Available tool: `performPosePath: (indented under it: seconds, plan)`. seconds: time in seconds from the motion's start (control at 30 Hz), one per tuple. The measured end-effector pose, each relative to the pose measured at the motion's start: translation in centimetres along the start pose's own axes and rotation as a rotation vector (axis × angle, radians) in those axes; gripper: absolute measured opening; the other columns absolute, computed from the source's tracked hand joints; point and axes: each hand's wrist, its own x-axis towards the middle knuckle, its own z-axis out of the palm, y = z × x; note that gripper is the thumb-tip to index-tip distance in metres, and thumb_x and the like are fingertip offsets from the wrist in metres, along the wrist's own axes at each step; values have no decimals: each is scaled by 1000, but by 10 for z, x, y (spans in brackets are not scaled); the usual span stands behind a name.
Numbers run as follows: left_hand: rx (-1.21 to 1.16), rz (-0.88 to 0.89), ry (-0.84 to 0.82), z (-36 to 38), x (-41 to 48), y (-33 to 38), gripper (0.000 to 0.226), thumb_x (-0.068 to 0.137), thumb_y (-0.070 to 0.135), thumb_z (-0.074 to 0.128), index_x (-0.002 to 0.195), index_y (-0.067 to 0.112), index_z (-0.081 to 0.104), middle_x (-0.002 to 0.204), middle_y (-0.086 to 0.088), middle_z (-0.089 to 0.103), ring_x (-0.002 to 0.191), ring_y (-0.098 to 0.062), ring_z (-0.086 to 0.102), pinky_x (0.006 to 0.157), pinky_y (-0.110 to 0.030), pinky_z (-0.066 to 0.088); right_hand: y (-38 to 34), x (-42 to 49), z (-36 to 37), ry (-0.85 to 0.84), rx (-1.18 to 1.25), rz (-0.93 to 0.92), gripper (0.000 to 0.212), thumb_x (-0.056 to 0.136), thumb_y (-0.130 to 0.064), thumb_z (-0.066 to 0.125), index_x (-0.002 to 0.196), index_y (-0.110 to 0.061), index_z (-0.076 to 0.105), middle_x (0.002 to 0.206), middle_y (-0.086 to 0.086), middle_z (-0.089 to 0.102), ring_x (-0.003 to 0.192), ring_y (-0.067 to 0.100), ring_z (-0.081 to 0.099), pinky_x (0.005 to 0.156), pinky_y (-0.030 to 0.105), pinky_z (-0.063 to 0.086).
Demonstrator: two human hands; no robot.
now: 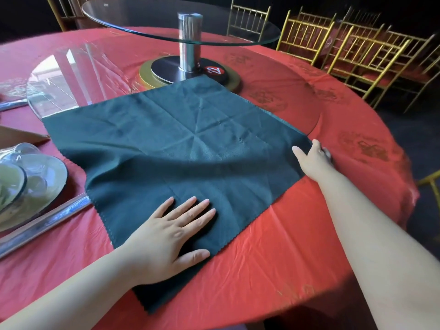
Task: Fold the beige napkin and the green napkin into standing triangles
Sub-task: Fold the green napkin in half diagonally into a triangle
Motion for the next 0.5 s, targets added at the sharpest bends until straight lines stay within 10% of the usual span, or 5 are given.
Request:
performPosePath:
  seconds: [0.23,0.5]
  plan:
    - [-35,-9,-42,-3,0,0,67,89,69,20,147,39,4,155,14,3,143,-13,-2,112,-36,-5,6,13,1,14,-20,7,75,94,-53,34,147,-6,11,150,16,27,141,31,10,115,44,7]
    - [4,-13,-127,-7,2,2,68,83,72,8,141,45,-15,150,22,-20,137,-1,-25,113,-33,-18,14,21,-23,207,95,-125,25,91,-16,53,109,-2,62,113,22,63,103,39,55,87,37,40]
